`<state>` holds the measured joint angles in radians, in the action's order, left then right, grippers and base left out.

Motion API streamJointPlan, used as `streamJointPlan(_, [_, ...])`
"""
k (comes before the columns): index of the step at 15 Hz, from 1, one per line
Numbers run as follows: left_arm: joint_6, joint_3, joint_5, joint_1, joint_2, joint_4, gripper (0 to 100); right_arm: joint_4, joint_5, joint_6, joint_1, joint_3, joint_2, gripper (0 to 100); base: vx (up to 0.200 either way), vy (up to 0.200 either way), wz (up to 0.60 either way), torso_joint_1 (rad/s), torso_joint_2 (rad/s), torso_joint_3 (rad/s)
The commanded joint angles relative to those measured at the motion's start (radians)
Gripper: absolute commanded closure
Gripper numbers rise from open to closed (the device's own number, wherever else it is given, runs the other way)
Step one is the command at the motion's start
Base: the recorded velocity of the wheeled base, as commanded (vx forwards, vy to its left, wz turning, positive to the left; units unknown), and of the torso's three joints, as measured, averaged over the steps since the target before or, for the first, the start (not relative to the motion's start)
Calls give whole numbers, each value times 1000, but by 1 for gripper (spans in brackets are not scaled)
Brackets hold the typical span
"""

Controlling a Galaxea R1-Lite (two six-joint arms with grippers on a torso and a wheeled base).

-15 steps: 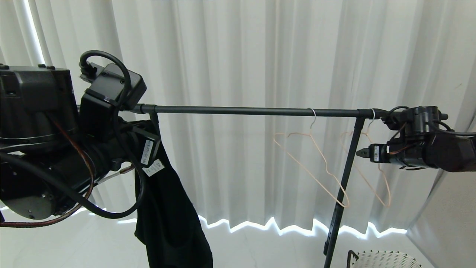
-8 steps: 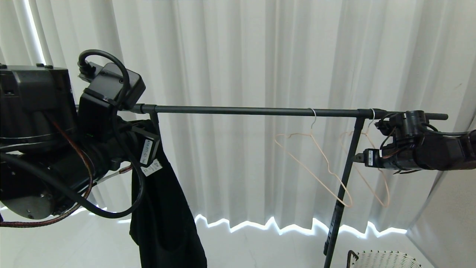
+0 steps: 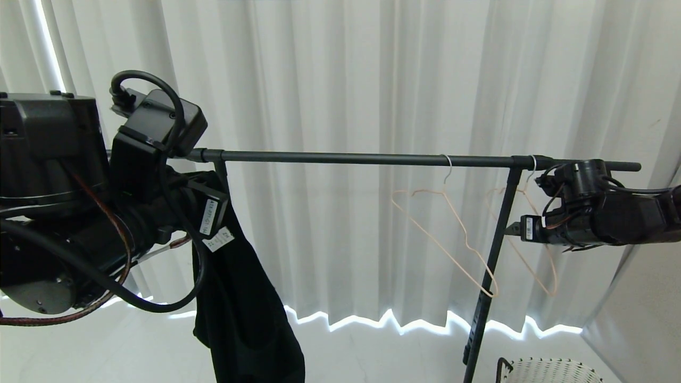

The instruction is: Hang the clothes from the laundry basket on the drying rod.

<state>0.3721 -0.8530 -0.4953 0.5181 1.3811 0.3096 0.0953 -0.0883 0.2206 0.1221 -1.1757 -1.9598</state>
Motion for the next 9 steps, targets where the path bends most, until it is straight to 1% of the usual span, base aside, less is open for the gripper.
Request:
streamJointPlan(1, [1, 2, 0, 0, -8, 0, 100, -2, -1, -1, 1, -1, 7, 100, 0, 0, 0, 0, 0, 0])
streamJointPlan(3, [1, 3, -2, 0, -8, 0, 100, -2, -4, -1, 1, 2, 7, 100, 0, 0, 0, 0, 0, 0])
streamJointPlan(6, [-1, 3, -2, 0, -10, 0, 100, -2, -30, 0, 7, 2, 7, 100, 0, 0, 0, 0, 0, 0])
streamJointPlan(9, [-1, 6, -2, -1, -10, 0, 100, 4, -34, 2, 21, 2, 22, 100, 0, 0, 0, 0, 0, 0])
